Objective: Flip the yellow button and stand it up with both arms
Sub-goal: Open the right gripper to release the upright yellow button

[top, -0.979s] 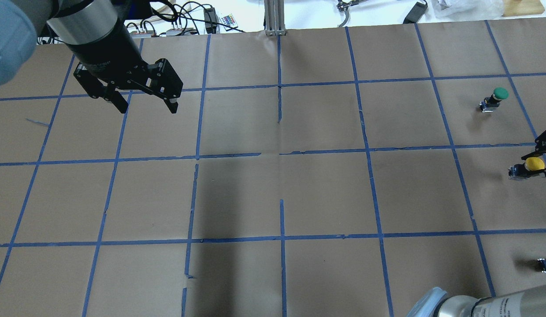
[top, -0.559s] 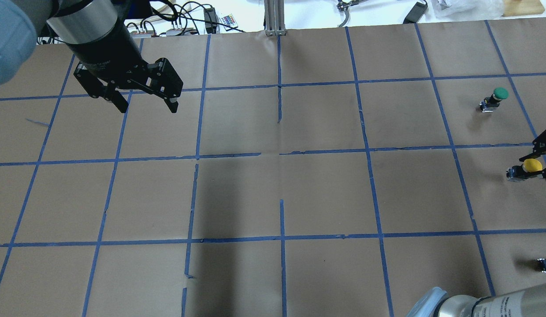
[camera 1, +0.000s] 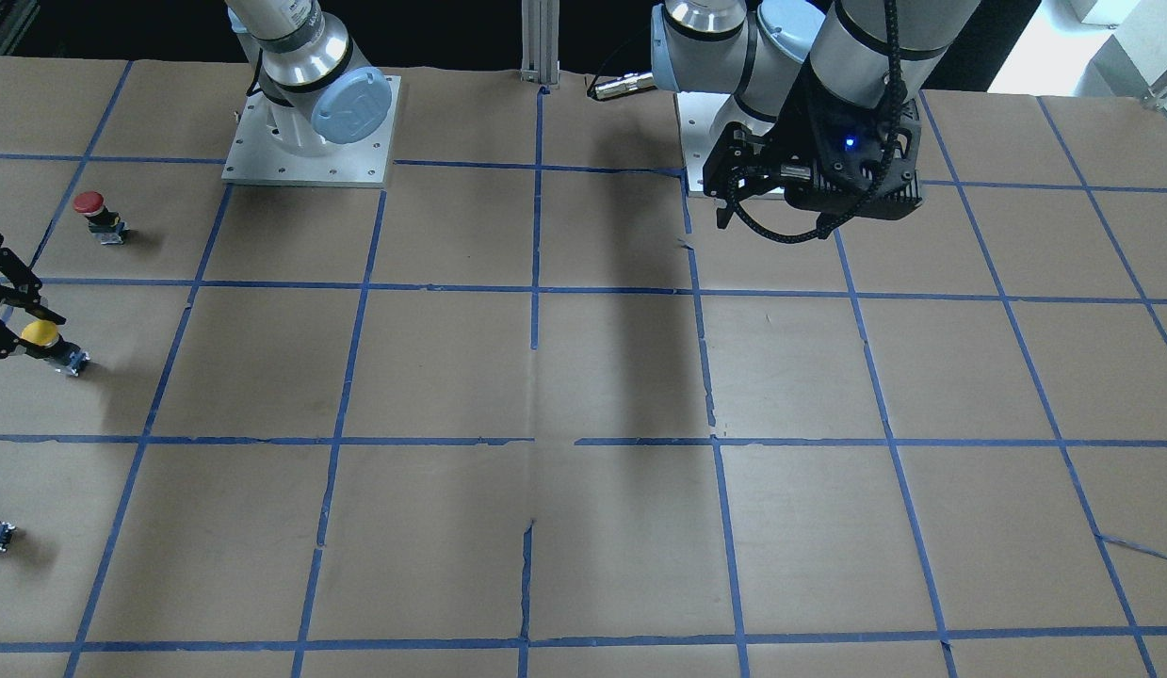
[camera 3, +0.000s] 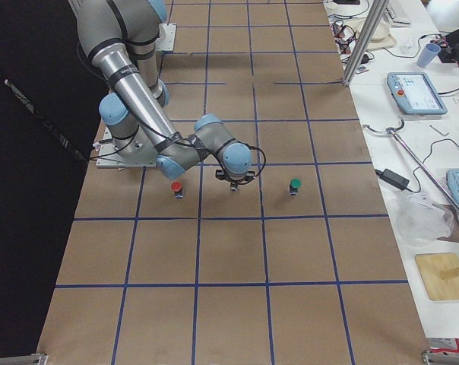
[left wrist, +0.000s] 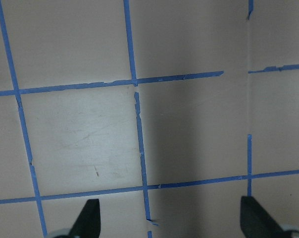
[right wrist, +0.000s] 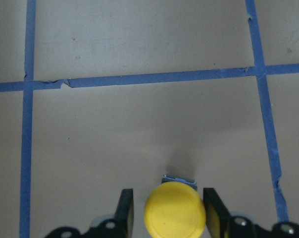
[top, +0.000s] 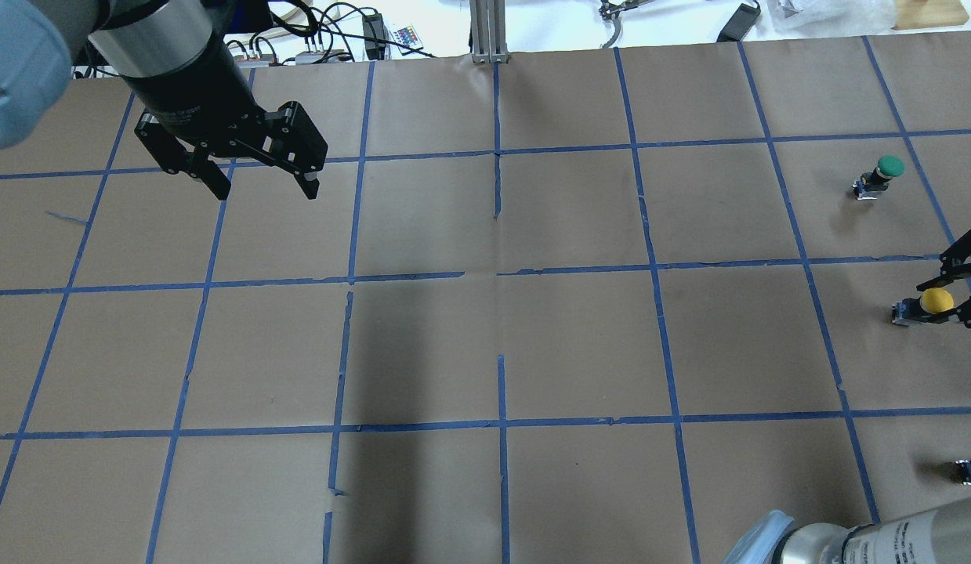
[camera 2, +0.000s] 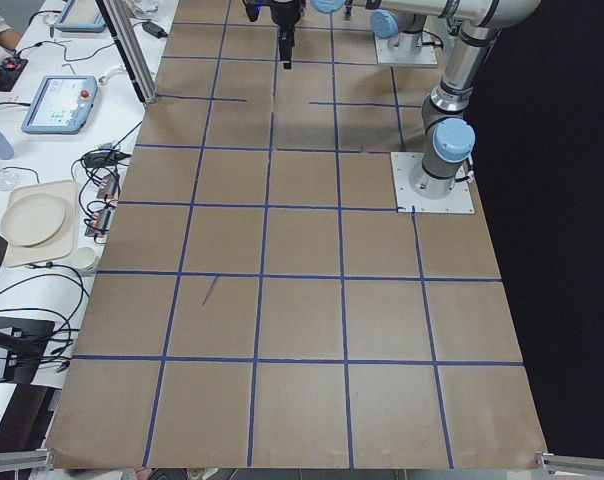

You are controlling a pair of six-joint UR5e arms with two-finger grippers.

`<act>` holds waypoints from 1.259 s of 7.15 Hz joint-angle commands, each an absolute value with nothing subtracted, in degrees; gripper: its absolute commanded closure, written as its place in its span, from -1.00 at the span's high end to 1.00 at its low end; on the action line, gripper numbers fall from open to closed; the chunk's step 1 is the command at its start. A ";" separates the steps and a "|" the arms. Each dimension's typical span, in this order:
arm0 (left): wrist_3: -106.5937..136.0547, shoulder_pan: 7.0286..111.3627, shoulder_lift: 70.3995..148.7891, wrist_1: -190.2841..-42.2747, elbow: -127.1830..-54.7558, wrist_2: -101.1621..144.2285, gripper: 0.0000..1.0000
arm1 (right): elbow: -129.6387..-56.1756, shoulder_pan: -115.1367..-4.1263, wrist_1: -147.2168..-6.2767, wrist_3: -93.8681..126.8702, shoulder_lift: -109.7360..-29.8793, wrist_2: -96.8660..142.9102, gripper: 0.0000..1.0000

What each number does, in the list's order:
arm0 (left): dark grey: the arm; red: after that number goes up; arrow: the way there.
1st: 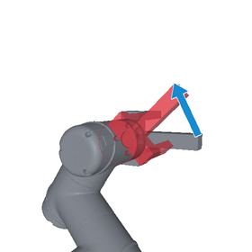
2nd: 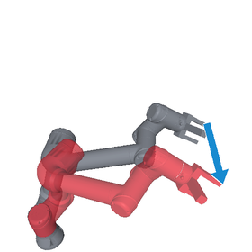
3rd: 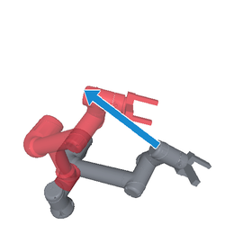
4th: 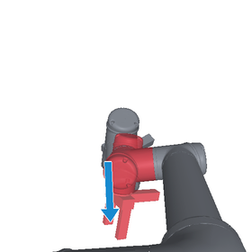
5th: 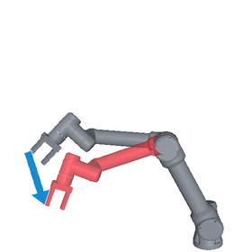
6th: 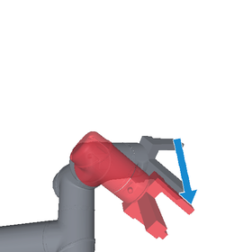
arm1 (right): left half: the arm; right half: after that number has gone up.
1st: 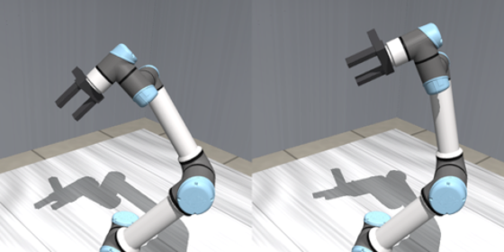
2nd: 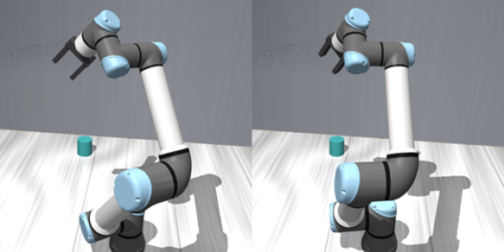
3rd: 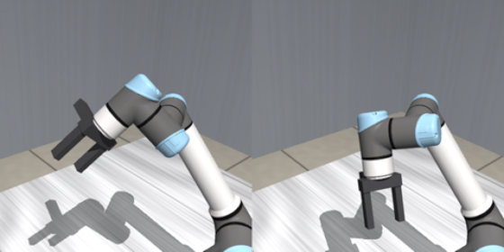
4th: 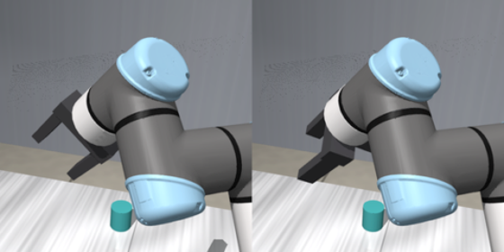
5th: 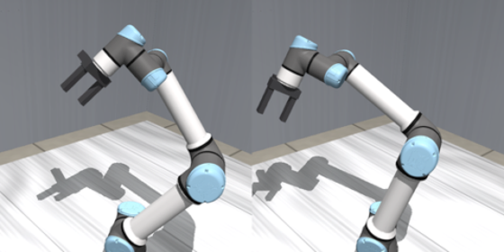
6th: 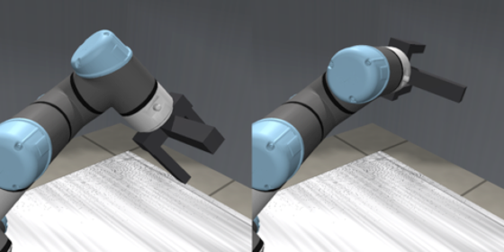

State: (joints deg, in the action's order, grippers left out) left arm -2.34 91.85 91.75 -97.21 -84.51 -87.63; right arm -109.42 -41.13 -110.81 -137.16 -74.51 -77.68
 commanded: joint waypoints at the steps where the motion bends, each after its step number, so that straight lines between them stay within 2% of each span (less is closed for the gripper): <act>1: -2.29 91.85 91.76 -97.21 -84.46 -87.63 0.99 | -109.51 -41.13 -110.66 -137.02 -74.44 -77.78 0.31; 2: -2.29 91.85 91.76 -97.21 -84.46 -87.63 0.99 | -109.42 -41.13 -110.65 -136.85 -74.53 -77.70 0.39; 3: -2.29 91.85 91.76 -97.21 -84.38 -87.63 0.99 | -109.60 -41.13 -110.48 -135.98 -74.79 -77.26 0.88; 4: -2.29 91.85 91.76 -97.21 -84.11 -87.63 0.99 | -109.08 -41.13 -109.70 -130.31 -75.58 -77.60 0.99; 6: -2.29 91.85 91.76 -97.21 -84.02 -87.63 0.99 | -108.37 -41.48 -109.51 -122.82 -80.30 -77.61 0.99; 9: -2.37 91.85 91.84 -97.12 -83.67 -87.63 0.99 | -108.38 -44.36 -97.36 -93.83 -93.13 -78.22 0.99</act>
State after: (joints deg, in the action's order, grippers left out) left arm -2.34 91.85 91.77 -97.18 -83.73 -87.63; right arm -108.73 -42.39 -103.64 -108.26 -88.04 -77.93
